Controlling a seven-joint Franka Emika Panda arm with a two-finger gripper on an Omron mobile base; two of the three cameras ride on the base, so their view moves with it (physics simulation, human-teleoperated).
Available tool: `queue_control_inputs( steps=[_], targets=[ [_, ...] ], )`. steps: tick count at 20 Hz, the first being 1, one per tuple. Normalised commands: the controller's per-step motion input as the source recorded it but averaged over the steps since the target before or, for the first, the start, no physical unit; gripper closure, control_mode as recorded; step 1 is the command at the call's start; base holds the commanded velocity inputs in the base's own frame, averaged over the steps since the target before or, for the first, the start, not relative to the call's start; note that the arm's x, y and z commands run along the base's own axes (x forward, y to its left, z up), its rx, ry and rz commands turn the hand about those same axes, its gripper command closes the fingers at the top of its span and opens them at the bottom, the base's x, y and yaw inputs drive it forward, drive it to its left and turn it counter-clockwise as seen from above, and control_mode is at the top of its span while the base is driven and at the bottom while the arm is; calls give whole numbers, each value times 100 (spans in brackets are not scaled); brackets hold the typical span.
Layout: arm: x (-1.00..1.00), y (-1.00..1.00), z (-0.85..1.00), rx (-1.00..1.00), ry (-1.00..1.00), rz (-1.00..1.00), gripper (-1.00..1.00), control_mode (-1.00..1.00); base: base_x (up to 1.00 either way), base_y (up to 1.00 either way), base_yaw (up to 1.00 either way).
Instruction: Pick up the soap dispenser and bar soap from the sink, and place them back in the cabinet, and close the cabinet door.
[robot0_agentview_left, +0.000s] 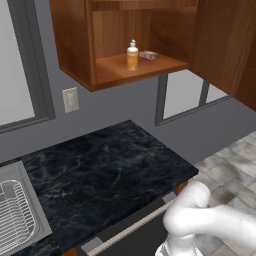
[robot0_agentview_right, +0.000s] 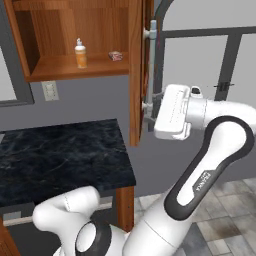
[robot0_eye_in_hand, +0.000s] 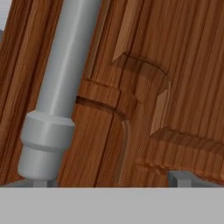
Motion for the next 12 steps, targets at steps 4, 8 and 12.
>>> queue_control_inputs(
  steps=[4,8,12],
  targets=[
    [-9,66,0,0,0,0,-100,-100,0,0,0],
    [-1,62,0,0,0,0,-100,-100,0,0,0],
    [0,67,0,0,0,-3,-100,-100,0,0,0]
  ],
)
